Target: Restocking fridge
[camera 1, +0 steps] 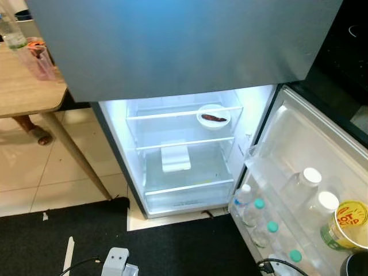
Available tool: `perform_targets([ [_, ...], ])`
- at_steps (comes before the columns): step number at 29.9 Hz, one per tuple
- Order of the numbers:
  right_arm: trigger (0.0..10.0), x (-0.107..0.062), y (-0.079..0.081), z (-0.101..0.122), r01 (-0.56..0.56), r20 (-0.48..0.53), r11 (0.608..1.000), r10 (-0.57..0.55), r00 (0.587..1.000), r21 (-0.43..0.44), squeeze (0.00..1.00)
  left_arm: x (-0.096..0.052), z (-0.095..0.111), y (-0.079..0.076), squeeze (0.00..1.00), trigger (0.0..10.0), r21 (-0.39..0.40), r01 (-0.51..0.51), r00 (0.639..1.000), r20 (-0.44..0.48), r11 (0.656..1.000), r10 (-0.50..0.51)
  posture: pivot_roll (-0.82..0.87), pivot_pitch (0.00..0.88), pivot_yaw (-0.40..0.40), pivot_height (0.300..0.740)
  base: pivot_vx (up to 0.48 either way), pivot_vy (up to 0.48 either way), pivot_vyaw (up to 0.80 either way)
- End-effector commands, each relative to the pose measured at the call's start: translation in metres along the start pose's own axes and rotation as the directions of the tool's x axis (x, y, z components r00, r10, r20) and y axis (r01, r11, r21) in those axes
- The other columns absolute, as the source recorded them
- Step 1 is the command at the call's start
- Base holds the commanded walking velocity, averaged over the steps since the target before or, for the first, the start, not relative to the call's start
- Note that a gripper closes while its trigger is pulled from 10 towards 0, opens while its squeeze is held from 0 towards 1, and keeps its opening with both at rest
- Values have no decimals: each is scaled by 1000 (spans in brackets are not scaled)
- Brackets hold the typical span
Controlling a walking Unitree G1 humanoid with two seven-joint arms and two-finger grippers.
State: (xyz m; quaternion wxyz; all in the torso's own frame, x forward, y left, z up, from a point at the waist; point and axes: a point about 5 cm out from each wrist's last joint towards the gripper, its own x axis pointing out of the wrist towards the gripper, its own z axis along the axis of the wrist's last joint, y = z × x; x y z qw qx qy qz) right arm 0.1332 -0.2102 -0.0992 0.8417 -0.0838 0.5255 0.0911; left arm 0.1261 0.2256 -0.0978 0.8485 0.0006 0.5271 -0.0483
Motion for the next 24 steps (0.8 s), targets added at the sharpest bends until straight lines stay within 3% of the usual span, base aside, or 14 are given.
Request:
perform_targets([
  [1,10000,1,8,1,-35,6,999,35,999,-6,0,-2,-2,5,0,10000,14,-10,1000,-7,1000,10,-14,46,26,740,356,0,0],
  [15,10000,2,10,2,-54,13,999,54,998,0,0,-2,0,5,0,10000,6,-10,1000,5,1000,10,-13,50,28,740,363,0,0],
  [18,10000,2,11,1,-56,13,998,56,998,0,0,-2,0,5,0,10000,13,-10,1000,3,1000,10,-13,52,27,740,0,0,0],
  [24,10000,1,10,1,-60,16,998,60,998,5,0,-1,1,2,0,10000,41,9,1000,2,999,-9,-13,53,27,740,0,-464,0],
])
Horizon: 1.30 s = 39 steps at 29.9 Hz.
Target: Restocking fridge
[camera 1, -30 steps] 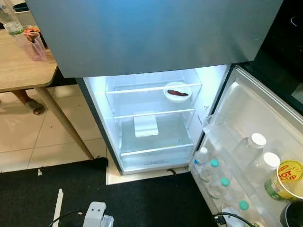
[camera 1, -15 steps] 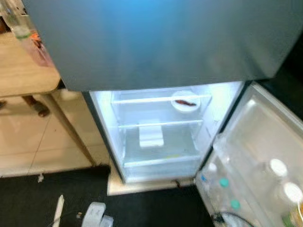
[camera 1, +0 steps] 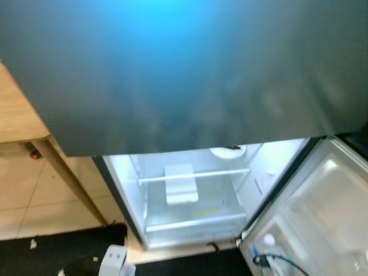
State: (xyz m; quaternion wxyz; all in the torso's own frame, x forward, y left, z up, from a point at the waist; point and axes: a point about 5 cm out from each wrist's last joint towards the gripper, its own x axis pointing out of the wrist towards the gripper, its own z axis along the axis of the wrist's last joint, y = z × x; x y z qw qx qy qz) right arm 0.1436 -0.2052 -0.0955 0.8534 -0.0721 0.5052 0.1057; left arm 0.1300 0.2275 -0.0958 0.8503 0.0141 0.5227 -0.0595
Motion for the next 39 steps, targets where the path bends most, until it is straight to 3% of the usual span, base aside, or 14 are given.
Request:
perform_targets([
  [1,10000,0,8,-11,-29,-35,1000,29,999,5,0,-1,-3,0,0,10000,6,5,1000,-6,1000,-5,-13,53,27,740,0,-458,0],
  [7,10000,0,10,-9,-58,-15,998,58,998,15,0,0,-1,-4,0,10000,13,28,1000,7,1000,-28,-14,53,28,740,0,-76,0],
  [11,10000,1,18,-2,-146,13,989,146,989,-11,0,2,5,-6,0,10000,33,39,999,23,999,-40,-15,54,28,740,0,0,0],
  [18,10000,3,28,9,-250,31,967,252,967,-52,0,2,13,-5,0,10000,133,48,998,35,990,-53,-13,58,29,740,0,0,0],
  [21,10000,4,36,16,-321,41,944,324,945,-72,0,3,21,-4,0,10000,216,39,998,44,976,-50,-14,59,28,740,0,0,0],
  [23,10000,4,36,16,-329,43,942,332,942,-72,0,3,21,-3,0,10000,222,38,998,45,974,-50,-14,59,28,740,0,0,0],
  [26,10000,5,39,23,-357,64,932,361,930,-69,0,3,30,-1,0,10000,322,21,998,52,947,-40,-13,61,26,740,0,0,0],
  [27,10000,5,39,23,-357,64,932,361,930,-69,0,3,30,-1,0,10000,322,21,998,52,947,-40,-13,61,26,740,0,0,0],
  [30,10000,5,39,30,-372,93,927,374,923,-36,0,3,45,0,0,10000,456,3,996,82,890,-45,-10,63,24,740,0,0,0],
  [32,10000,6,38,36,-377,123,926,373,919,3,0,3,53,-1,0,10000,556,-5,994,93,831,-57,-11,65,24,740,0,0,0],
  [35,10000,6,38,38,-380,140,925,373,917,21,0,3,58,-1,0,10000,576,-6,992,104,817,-66,-10,65,24,740,0,0,0],
  [36,10000,6,37,42,-379,161,925,369,916,39,0,3,68,-1,0,10000,613,-19,989,130,790,-77,-10,65,23,740,0,0,0],
  [37,10000,6,37,42,-379,161,925,369,916,39,0,3,68,-1,0,10000,613,-19,989,130,790,-77,-10,65,23,740,0,0,0],
  [39,10000,6,36,45,-369,171,928,357,918,45,0,2,84,-4,0,10000,660,-36,981,168,751,-101,-8,63,21,740,0,0,0],
])
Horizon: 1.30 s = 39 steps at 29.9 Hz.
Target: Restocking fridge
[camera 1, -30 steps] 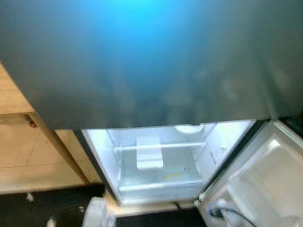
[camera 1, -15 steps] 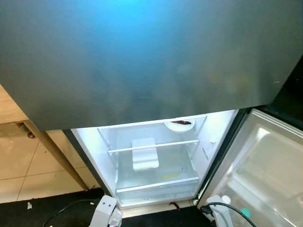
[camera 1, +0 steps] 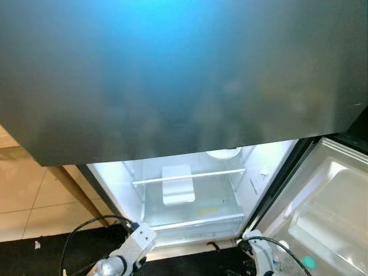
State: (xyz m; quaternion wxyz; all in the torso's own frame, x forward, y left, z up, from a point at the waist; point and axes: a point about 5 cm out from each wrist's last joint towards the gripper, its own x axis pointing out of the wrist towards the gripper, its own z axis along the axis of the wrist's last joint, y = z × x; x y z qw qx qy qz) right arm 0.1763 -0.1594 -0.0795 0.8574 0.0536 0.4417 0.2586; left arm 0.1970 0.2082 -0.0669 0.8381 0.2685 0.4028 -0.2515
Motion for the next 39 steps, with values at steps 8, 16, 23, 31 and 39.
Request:
perform_targets([
  [8,10000,0,-5,3,66,-7,998,-66,998,1,0,2,48,20,0,10000,260,-13,982,184,965,-37,-10,63,21,740,0,0,0],
  [16,10000,8,3,29,-68,127,970,39,991,235,0,3,109,24,0,10000,560,-131,929,356,818,-96,-10,66,31,740,0,0,0],
  [23,10000,15,16,40,-157,121,963,133,984,218,0,4,121,14,0,10000,653,-141,913,377,744,-158,-11,72,36,715,0,0,0],
  [31,10000,17,22,43,-210,128,957,186,974,202,0,6,119,8,0,10000,696,-147,913,370,702,-175,-13,77,38,680,0,0,0],
  [39,10000,19,25,49,-242,142,950,216,966,200,0,7,118,10,0,10000,710,-185,915,376,680,-144,-13,78,38,640,0,0,0],
])
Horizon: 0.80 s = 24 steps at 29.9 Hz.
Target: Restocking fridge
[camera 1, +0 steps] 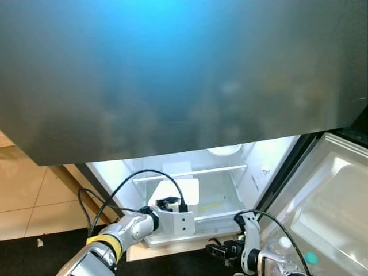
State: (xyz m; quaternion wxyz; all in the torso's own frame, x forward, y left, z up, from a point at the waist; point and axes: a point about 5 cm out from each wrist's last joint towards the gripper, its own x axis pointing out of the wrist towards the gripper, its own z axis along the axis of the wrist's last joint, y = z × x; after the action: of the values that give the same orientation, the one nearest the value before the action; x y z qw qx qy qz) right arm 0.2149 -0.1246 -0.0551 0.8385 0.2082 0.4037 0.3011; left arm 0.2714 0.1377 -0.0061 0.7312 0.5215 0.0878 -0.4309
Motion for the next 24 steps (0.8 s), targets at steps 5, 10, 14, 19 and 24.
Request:
perform_targets([
  [5,10000,3,5,1,-27,-3,1000,27,1000,7,0,1,2,1,0,10000,39,-27,1000,3,999,27,-13,78,38,615,0,0,0],
  [10,10000,5,9,3,-81,-1,997,81,997,2,0,2,3,5,0,10000,66,-67,998,8,996,67,-8,83,38,585,0,0,0],
  [14,10000,6,14,4,-143,-13,990,143,990,-15,0,3,4,7,0,10000,80,-89,996,16,993,88,-8,84,37,565,0,0,0],
  [19,10000,8,22,6,-233,-35,972,232,972,-36,0,4,8,15,0,10000,109,-142,990,35,984,139,-8,84,37,530,0,0,0],
  [24,10000,9,24,10,-262,-31,964,261,965,-48,0,5,10,24,0,10000,140,-210,978,49,968,205,-11,89,33,495,0,0,0],
])
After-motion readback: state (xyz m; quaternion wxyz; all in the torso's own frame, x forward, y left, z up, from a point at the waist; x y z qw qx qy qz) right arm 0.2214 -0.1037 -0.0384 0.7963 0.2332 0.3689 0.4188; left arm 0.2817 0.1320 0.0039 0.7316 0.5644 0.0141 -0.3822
